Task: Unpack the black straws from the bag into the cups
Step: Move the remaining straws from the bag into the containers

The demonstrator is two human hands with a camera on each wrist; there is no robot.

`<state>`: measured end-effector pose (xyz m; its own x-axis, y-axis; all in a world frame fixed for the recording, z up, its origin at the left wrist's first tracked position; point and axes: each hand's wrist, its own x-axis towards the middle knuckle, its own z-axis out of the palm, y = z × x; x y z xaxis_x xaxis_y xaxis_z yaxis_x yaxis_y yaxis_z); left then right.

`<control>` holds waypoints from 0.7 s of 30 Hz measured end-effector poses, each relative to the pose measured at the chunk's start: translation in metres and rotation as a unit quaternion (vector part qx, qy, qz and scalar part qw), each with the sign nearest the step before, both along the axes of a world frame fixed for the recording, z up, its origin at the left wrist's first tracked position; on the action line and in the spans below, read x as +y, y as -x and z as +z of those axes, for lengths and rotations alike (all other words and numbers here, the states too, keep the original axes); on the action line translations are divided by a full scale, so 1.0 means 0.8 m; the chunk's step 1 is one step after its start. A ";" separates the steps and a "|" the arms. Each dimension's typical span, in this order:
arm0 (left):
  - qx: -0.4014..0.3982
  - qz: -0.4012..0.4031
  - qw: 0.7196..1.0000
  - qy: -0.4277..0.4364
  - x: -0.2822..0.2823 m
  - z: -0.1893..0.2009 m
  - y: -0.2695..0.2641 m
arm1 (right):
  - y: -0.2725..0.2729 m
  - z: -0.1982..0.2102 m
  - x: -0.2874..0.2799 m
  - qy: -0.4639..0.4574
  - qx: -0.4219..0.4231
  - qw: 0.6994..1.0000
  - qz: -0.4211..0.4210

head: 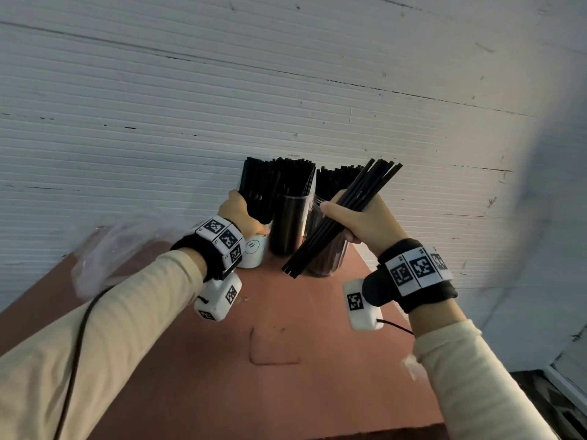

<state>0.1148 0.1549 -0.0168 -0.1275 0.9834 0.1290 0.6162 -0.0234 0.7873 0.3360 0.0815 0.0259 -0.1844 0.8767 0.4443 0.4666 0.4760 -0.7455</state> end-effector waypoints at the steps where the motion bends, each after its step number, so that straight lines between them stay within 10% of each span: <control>1: 0.003 -0.012 1.000 0.005 -0.005 0.002 0.002 | 0.001 0.003 -0.004 -0.005 0.002 1.000 -0.001; 21: -0.019 -0.294 0.956 -0.009 -0.120 0.003 0.032 | 0.050 0.045 -0.049 -0.107 -0.006 0.994 0.021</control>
<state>0.0889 0.0592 -0.0146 0.4416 0.8840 0.1535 0.4631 -0.3711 0.8049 0.2956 0.0422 0.0618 -0.2261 0.7535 0.6174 0.4514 0.6427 -0.6190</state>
